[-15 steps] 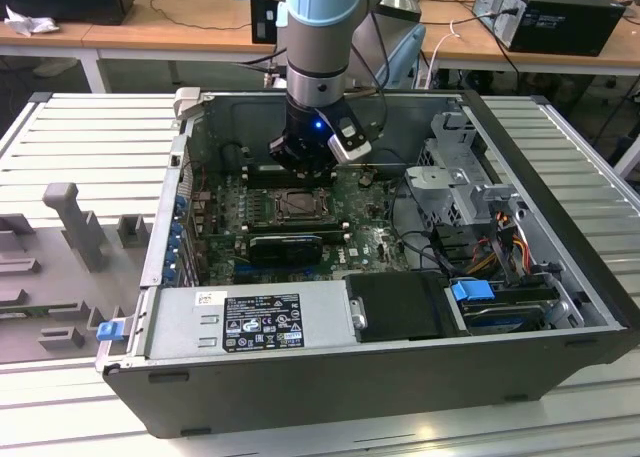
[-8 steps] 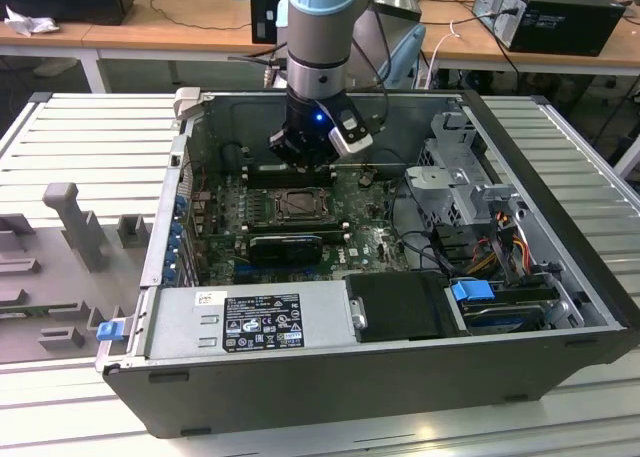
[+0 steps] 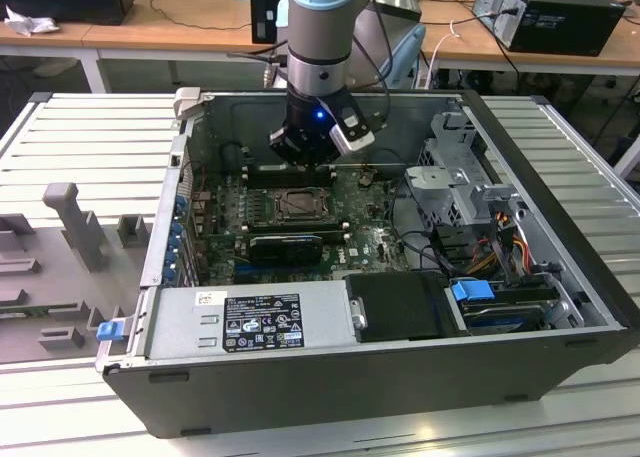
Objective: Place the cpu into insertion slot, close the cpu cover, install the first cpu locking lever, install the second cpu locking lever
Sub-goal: 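Install the first cpu locking lever, then install the second cpu locking lever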
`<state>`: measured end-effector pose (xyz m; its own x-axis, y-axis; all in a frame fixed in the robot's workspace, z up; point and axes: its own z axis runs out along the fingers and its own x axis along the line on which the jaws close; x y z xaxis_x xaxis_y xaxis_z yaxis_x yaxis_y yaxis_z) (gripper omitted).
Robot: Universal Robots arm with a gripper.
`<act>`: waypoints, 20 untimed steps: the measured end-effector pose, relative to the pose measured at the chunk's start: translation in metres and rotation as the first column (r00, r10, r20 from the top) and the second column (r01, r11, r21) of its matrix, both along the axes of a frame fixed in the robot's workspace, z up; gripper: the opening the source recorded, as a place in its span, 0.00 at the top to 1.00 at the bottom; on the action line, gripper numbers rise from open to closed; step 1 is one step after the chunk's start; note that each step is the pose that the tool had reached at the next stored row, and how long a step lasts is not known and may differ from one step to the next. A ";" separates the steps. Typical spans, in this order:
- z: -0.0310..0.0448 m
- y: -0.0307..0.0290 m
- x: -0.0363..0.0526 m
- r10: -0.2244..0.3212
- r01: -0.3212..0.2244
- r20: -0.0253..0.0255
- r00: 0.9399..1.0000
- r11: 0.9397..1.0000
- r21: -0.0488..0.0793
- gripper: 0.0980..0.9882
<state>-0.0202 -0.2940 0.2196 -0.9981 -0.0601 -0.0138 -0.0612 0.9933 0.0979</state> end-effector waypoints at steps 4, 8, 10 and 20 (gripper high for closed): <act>0.0000 -0.0022 0.0000 0.000 0.000 0.000 1.000 1.000 0.000 0.99; 0.0000 -0.0037 0.0000 0.000 0.000 0.000 1.000 1.000 0.000 0.99; 0.0000 -0.0049 0.0001 0.000 0.000 0.000 1.000 1.000 0.000 0.99; 0.0060 -0.0086 0.0001 -0.002 0.002 0.000 1.000 1.000 0.003 0.99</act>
<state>-0.0201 -0.3025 0.2255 -0.9982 -0.0584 -0.0140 -0.0595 0.9931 0.1006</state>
